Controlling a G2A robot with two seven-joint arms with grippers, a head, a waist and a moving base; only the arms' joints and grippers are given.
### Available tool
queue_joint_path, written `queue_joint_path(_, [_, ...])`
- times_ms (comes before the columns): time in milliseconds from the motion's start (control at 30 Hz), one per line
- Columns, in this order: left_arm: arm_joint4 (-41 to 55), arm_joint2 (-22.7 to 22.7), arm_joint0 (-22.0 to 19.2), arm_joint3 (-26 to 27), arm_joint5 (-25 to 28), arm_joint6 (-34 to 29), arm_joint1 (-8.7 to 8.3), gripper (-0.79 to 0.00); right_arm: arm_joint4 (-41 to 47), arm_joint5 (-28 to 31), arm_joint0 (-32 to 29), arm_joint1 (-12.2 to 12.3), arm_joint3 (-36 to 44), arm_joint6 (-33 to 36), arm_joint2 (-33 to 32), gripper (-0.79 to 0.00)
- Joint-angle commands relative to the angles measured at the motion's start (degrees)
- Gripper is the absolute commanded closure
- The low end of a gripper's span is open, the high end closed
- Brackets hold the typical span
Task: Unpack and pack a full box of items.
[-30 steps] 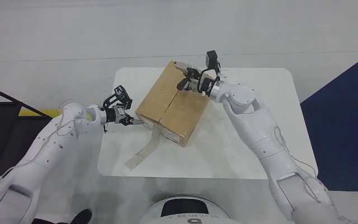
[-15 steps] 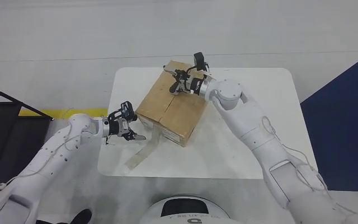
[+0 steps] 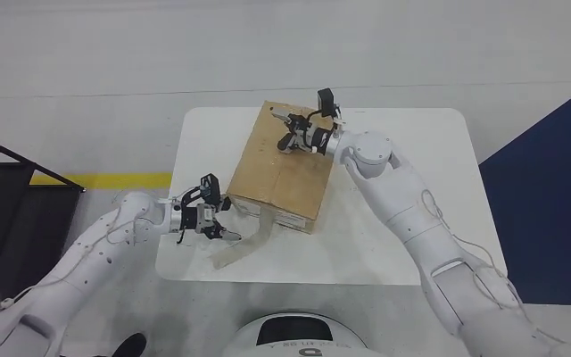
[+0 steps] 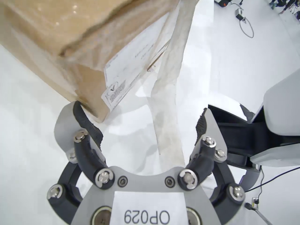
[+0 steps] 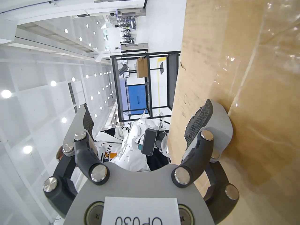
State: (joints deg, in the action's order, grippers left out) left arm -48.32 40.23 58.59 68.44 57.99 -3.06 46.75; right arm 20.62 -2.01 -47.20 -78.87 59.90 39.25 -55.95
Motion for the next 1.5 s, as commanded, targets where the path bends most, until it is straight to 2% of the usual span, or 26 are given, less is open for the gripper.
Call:
queue_joint_path(0, [0.45,-0.07,-1.25,-0.62,0.01,-1.24,-0.33,-0.785,-0.07,0.16,-0.22,0.06,0.09,0.23,-0.24,-0.785])
queue_joint_path(67, [-0.37,1.13,-1.64,-1.75,-1.23,-0.51,-0.49,-0.785,-0.23,0.16,-0.35,0.08,0.19,0.35,-0.37,-0.785])
queue_joint_path(167, [-0.20,3.20,-1.10,-2.03,-7.77,2.33,-0.44,-0.785,-0.44,0.20,-0.43,0.09,0.30,0.55,-0.51,-0.785])
queue_joint_path(267, [1.04,4.58,-0.80,-1.74,-8.49,3.08,-0.49,-0.785,-0.55,0.66,-0.42,0.13,0.11,1.07,-0.78,-0.785])
queue_joint_path(367, [0.57,5.20,-0.44,-1.13,-6.67,1.71,-0.68,-0.785,-0.32,1.38,-0.57,0.28,-0.18,1.75,-1.49,-0.785])
queue_joint_path(467, [-0.57,5.56,0.28,-1.39,-0.08,0.07,-1.23,-0.785,-0.16,1.73,-0.71,0.42,-0.28,2.30,-2.14,-0.785])
queue_joint_path(533, [0.08,5.15,1.37,-0.70,0.01,-0.60,-1.87,-0.785,-0.22,1.78,-0.76,0.46,-0.31,2.47,-2.31,-0.785])
queue_joint_path(633, [1.51,5.22,2.88,0.41,0.01,-0.35,-3.87,-0.785,-0.23,1.92,-0.78,0.40,-0.47,2.58,-2.28,-0.785])
queue_joint_path(733, [2.16,4.20,5.07,3.85,0.01,0.34,-6.90,-0.785,-0.12,2.32,-0.75,0.33,-0.91,2.69,-2.28,-0.785])
queue_joint_path(833, [1.63,1.25,6.09,8.58,0.01,-0.85,-10.15,-0.785,0.16,3.01,-0.69,0.32,-1.58,3.19,-2.53,-0.785])
queue_joint_path(933, [2.91,-2.61,5.26,11.82,0.01,-1.89,-12.61,-0.785,0.42,3.64,-0.72,0.31,-2.10,3.45,-2.77,-0.785])
queue_joint_path(1033, [5.66,-6.48,2.93,13.38,0.01,-3.00,-13.69,-0.785,0.53,4.22,-0.91,0.36,-2.51,3.59,-3.11,-0.785])
queue_joint_path(1133, [9.43,-10.33,-0.35,13.15,0.01,-4.80,-13.48,-0.785,0.74,4.65,-1.33,0.43,-2.92,3.43,-3.52,-0.785])
queue_joint_path(1233, [14.09,-14.85,-3.94,12.56,0.01,-8.38,-12.40,-0.785,1.23,5.06,-1.87,0.52,-3.36,3.33,-4.07,-0.785])
queue_joint_path(1333, [17.89,-18.36,-7.92,10.37,0.01,-12.33,-10.68,-0.785,1.60,5.46,-2.37,0.64,-3.74,3.30,-4.69,-0.785])
queue_joint_path(1467, [21.13,-20.97,-11.83,6.10,0.01,-14.18,-7.76,-0.785,1.96,6.03,-3.02,0.83,-4.01,3.44,-5.46,-0.785])
